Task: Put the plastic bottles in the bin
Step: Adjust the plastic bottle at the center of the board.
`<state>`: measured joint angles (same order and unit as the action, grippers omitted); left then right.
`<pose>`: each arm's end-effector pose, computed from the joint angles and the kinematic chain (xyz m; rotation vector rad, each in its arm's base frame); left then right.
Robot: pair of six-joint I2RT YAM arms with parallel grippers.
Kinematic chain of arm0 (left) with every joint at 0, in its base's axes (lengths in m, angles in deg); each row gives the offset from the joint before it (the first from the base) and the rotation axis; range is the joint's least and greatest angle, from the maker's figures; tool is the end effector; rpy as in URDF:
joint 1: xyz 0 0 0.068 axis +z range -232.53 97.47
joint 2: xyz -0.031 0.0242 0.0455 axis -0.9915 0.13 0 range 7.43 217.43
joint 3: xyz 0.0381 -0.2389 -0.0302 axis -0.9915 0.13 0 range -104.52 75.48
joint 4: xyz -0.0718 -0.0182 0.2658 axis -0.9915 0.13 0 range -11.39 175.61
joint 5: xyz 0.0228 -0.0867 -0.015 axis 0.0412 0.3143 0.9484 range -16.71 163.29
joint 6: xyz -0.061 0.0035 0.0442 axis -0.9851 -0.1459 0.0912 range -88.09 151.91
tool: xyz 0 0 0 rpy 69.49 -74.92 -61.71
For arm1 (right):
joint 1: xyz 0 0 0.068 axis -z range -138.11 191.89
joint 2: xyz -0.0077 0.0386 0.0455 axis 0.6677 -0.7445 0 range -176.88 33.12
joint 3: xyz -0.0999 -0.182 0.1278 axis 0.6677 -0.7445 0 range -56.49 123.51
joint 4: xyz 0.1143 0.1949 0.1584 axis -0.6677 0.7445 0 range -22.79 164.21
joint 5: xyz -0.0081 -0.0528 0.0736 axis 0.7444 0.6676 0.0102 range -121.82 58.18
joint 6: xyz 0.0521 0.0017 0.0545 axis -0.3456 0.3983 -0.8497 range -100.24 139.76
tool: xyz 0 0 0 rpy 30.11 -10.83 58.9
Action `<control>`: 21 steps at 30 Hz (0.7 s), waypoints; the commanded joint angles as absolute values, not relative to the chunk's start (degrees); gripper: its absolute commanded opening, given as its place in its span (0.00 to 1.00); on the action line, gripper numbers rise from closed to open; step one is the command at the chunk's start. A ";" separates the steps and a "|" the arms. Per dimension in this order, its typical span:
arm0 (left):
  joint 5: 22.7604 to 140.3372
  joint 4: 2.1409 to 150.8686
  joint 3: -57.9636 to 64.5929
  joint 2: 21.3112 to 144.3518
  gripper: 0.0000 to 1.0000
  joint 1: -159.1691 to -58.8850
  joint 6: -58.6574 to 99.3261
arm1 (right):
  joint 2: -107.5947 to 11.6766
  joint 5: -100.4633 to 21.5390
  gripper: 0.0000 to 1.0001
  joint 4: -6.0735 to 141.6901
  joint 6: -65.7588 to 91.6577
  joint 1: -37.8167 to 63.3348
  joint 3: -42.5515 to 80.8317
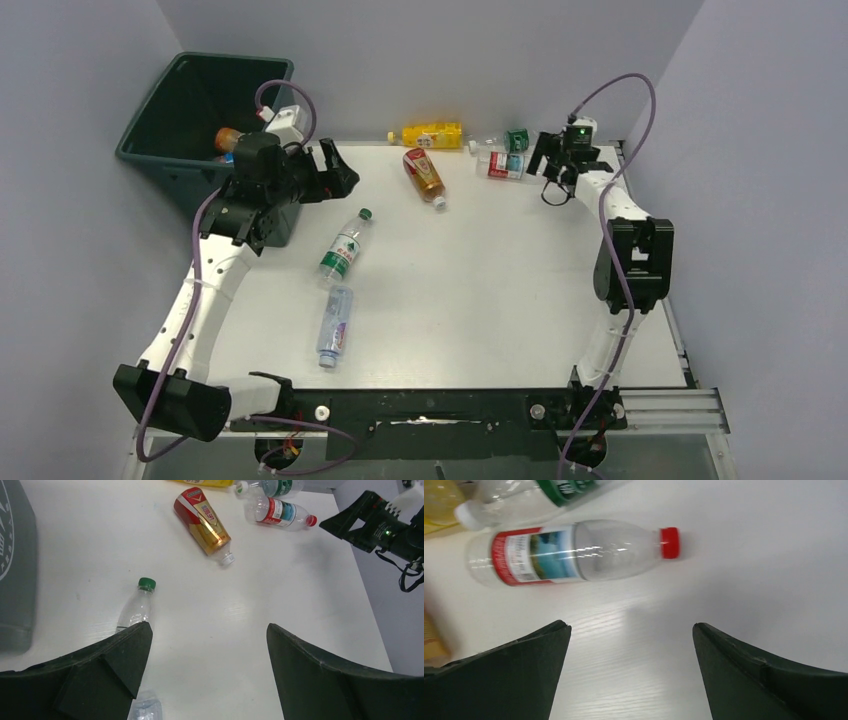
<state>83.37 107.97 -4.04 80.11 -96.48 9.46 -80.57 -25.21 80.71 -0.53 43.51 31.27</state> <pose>0.3156 -0.0898 0.3751 -0.0307 2.0041 -0.5852 0.4801 -0.0209 0.1807 0.4887 2.2002 0.0443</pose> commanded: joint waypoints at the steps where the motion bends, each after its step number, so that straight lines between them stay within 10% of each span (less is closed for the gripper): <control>1: 83.90 108.94 -3.59 76.55 0.86 -96.63 9.62 | -80.03 -25.94 0.99 81.65 -3.72 40.59 37.85; 21: 83.14 108.83 -2.47 80.20 0.86 -96.74 12.11 | -99.93 -32.63 0.99 76.78 5.60 40.20 58.62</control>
